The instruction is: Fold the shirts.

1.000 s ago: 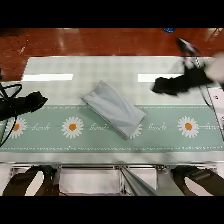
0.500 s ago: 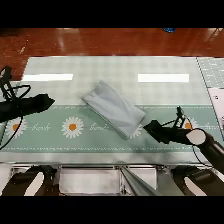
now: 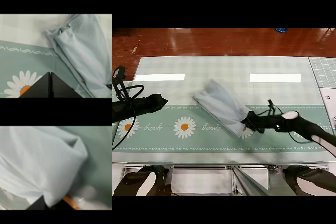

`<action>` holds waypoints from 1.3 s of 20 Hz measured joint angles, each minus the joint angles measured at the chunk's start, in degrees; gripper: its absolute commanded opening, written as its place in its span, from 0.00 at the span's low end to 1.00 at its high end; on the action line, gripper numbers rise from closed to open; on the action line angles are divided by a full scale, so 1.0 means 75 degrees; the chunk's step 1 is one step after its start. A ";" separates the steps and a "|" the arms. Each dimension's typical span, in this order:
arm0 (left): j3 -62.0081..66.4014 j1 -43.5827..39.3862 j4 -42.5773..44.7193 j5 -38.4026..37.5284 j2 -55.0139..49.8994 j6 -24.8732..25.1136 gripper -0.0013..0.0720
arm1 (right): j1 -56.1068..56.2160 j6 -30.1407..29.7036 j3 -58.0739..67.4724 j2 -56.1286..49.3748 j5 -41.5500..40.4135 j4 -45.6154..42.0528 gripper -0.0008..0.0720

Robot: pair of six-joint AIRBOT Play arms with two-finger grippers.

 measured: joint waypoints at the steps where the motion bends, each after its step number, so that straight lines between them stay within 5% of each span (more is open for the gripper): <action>1: 0.0000 0.0000 -0.0015 0.0000 0.0000 0.0000 0.04 | 0.0111 -0.0338 0.0417 -0.0268 0.0152 0.0134 0.05; 5: 0.0000 0.0000 -0.0026 -0.0003 -0.0003 0.0000 0.04 | 0.0350 -0.0621 0.2646 -0.0758 0.0801 -0.0452 0.05; 15: 0.0000 0.0000 -0.0032 -0.0003 -0.0003 0.0000 0.04 | -0.0484 0.1568 0.8909 -0.0930 0.2923 -0.4348 0.05; 26: 0.0000 0.0000 -0.0035 0.0055 -0.0003 -0.0003 0.04 | -0.4919 0.2500 1.1057 -0.0382 0.6417 -0.4969 0.05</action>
